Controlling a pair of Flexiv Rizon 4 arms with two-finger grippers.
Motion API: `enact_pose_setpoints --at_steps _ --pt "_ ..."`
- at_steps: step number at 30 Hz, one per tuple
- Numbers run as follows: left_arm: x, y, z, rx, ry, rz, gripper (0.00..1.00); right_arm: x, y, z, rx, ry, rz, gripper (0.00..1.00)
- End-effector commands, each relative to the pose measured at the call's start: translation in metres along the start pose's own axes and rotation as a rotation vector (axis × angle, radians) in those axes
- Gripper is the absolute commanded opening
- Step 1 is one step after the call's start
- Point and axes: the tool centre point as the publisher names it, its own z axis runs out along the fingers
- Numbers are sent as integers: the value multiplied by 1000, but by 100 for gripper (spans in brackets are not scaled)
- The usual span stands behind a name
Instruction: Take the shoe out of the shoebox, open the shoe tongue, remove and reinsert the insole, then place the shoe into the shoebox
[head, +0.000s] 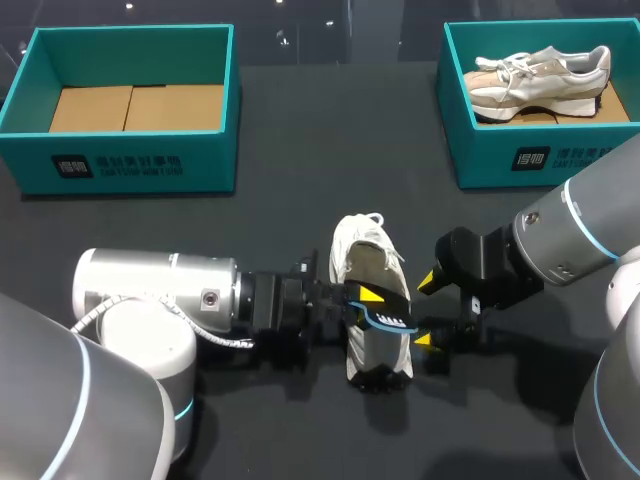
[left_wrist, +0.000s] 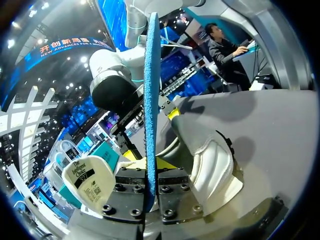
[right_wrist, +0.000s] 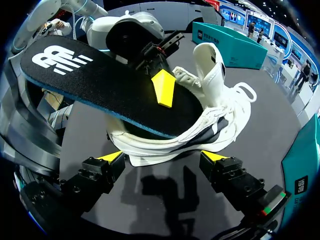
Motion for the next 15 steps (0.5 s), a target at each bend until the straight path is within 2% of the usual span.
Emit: enact_pose_setpoints --at_steps 1,10,15 --pt "1 10 4 -16 -4 -4 0 2 0 0 3 -3 0 100" --pt "-3 26 5 -51 -10 -28 0 2 0 0 3 -3 0 100" --pt "-3 24 5 -52 -7 -33 0 2 0 0 3 -3 0 100"
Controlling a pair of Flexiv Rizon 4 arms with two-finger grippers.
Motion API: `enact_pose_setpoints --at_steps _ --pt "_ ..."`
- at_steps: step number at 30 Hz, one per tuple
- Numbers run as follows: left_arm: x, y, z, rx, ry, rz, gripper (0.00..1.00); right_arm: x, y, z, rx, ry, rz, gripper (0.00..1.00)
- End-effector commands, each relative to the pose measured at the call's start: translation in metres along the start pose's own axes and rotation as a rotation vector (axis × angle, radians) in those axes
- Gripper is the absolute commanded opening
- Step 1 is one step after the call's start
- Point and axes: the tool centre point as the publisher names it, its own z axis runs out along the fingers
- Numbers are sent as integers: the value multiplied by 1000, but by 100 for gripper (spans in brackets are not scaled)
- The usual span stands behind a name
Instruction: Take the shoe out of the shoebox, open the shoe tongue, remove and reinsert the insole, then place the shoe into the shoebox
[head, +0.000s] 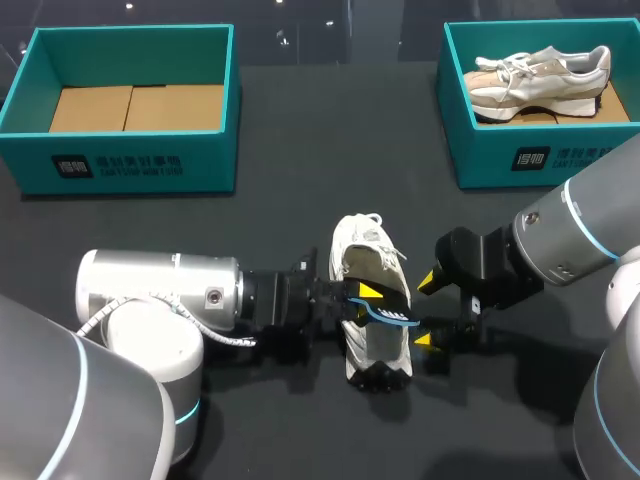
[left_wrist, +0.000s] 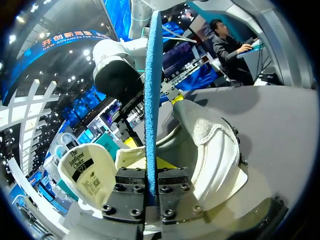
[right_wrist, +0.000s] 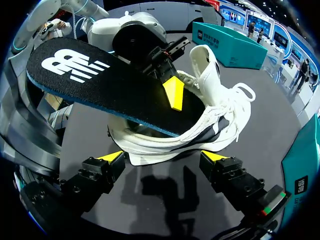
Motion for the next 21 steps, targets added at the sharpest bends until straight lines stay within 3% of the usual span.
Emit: enact_pose_setpoints --at_steps 1,6,15,21 --pt "-1 6 4 1 5 0 0 2 0 0 3 -3 0 100" --pt "0 -2 3 20 10 7 0 2 0 0 3 -3 0 100" --pt "1 -19 2 61 25 39 18 2 0 0 3 -3 0 100" --pt "2 -27 5 79 39 54 23 2 0 0 3 -3 0 100"
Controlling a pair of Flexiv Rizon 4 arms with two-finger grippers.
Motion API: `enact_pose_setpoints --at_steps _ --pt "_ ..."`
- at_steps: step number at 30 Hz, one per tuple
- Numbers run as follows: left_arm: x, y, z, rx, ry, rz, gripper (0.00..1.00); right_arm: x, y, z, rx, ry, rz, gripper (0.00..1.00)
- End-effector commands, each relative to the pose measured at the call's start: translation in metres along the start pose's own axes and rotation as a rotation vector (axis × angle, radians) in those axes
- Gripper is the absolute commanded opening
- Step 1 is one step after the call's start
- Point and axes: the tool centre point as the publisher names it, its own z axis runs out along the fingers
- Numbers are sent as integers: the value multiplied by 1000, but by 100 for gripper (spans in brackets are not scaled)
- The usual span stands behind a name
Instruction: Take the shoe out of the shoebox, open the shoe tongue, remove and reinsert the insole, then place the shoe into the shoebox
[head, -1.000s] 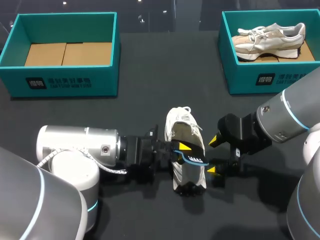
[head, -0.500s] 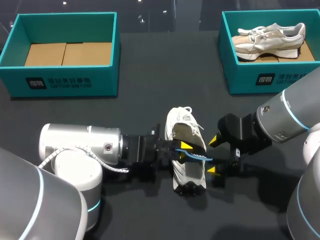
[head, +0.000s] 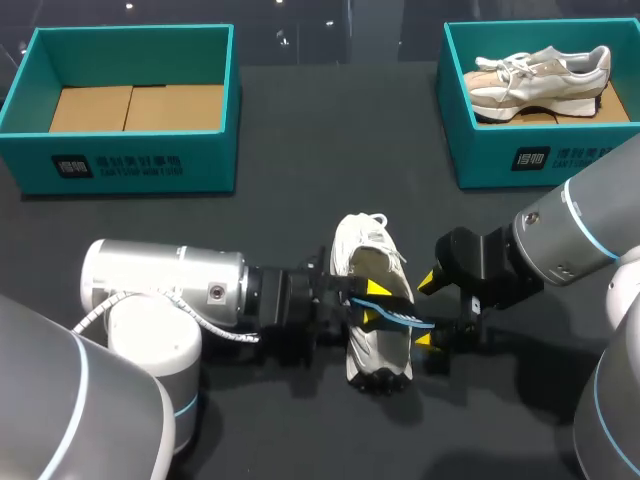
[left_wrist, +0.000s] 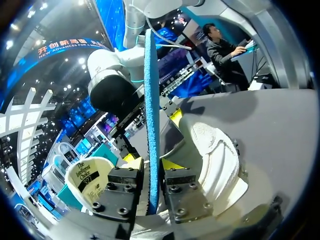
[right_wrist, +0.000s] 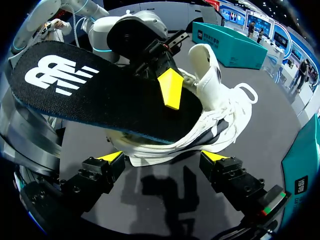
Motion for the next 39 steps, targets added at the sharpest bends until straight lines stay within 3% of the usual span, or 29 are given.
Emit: enact_pose_setpoints --at_steps 1,20,22,39 --pt "2 -5 -1 12 6 9 24 2 0 0 3 -3 0 100" --pt "3 -34 2 78 39 76 18 2 0 0 3 -3 0 100" --pt "3 -32 4 72 43 80 0 2 0 0 3 -3 0 100" --pt "3 3 5 -19 34 89 0 2 0 0 3 -3 0 100"
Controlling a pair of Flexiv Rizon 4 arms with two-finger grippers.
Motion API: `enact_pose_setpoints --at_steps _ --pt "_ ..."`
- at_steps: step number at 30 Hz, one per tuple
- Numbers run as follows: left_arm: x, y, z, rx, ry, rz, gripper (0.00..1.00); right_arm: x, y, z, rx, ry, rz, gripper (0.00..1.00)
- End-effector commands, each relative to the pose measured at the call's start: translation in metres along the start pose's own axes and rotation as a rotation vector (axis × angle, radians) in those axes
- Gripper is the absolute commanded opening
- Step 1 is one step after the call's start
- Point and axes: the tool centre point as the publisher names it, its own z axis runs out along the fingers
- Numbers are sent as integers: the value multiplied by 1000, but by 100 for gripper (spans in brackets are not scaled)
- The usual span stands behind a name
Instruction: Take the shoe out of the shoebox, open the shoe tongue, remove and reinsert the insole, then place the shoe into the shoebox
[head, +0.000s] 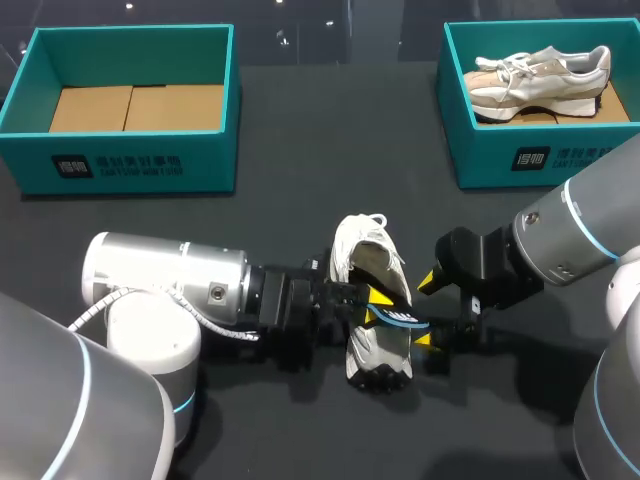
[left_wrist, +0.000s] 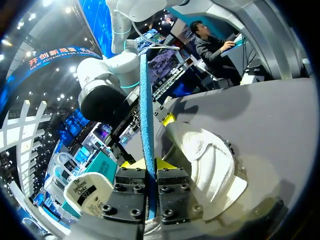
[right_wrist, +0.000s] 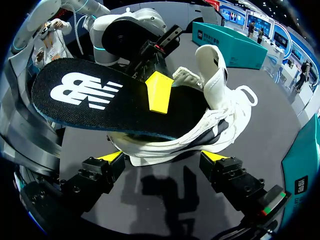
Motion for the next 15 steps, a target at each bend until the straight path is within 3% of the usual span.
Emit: enact_pose_setpoints --at_steps 1,9,15 --pt "1 9 4 -27 -2 -7 0 2 0 0 3 -3 0 100" --pt "2 28 1 -83 -11 -36 0 2 0 0 3 -3 0 100" --pt "4 25 -1 -81 -12 -45 0 2 0 0 3 -3 0 100"
